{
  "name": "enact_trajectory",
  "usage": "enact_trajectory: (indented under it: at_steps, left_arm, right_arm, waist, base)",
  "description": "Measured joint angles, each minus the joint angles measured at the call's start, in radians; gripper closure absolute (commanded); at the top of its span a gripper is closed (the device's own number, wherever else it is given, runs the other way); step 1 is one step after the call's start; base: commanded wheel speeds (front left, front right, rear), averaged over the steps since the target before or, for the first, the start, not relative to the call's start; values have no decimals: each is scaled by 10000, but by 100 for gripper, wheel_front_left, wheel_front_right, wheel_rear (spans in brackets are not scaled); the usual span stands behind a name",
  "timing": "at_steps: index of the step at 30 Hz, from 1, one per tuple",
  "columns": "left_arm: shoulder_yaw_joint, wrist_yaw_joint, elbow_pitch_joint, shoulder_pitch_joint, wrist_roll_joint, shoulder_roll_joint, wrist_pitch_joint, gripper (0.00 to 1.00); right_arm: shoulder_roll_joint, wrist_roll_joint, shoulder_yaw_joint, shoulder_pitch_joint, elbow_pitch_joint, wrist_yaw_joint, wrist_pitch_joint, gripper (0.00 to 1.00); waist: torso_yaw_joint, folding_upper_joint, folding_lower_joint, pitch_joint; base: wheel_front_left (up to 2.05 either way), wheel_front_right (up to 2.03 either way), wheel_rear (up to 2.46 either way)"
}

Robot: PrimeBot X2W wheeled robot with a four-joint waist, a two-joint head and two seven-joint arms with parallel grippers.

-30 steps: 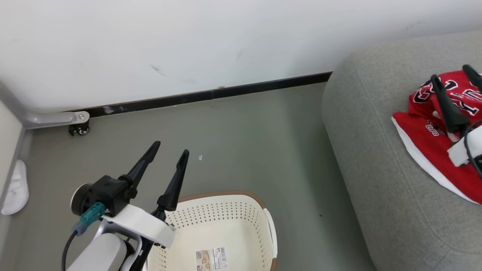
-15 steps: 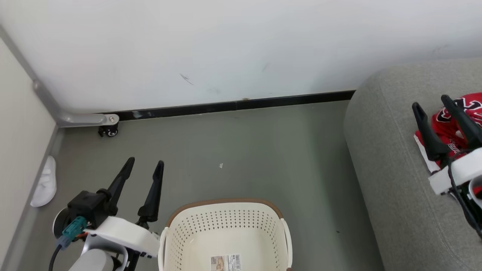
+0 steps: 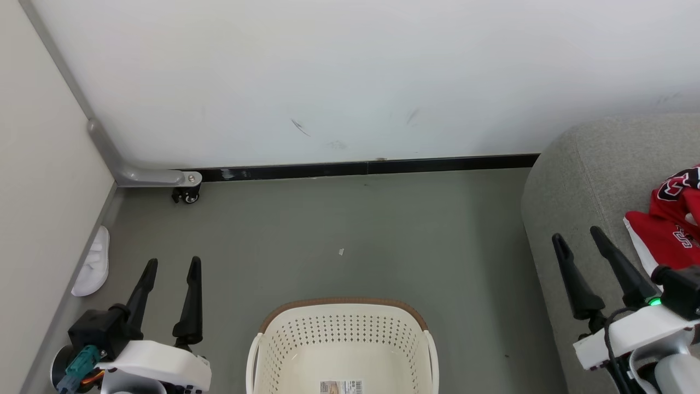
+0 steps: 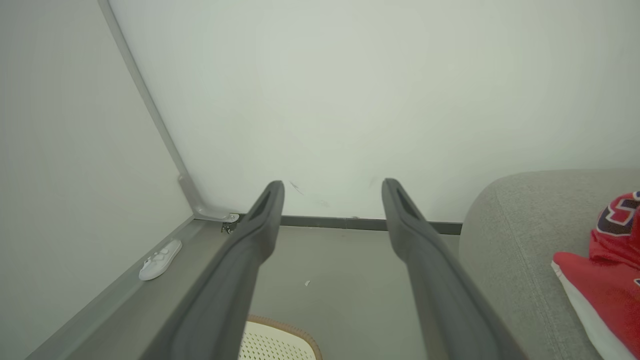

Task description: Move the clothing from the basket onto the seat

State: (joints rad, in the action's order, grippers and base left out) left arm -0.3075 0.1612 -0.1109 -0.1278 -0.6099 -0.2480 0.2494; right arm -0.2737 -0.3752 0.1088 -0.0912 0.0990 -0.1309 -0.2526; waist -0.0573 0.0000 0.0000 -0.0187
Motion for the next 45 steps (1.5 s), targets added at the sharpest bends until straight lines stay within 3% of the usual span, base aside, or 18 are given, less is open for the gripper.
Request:
enact_trajectory:
  at_steps: [14,45]
  left_arm:
    - [913,17,591,959,665,573,0,0]
    - [1662,-690,761,1426,1693,978,2,0]
  right_arm:
    - [838,529,-56,946,-913,0,0,0]
    - [947,1055,-449,1302,-1336,0,0,0]
  waist:
    - [182,0,0,148]
    - [467,0,0,-34]
  base:
    - [0,0,0]
    - [0,0,0]
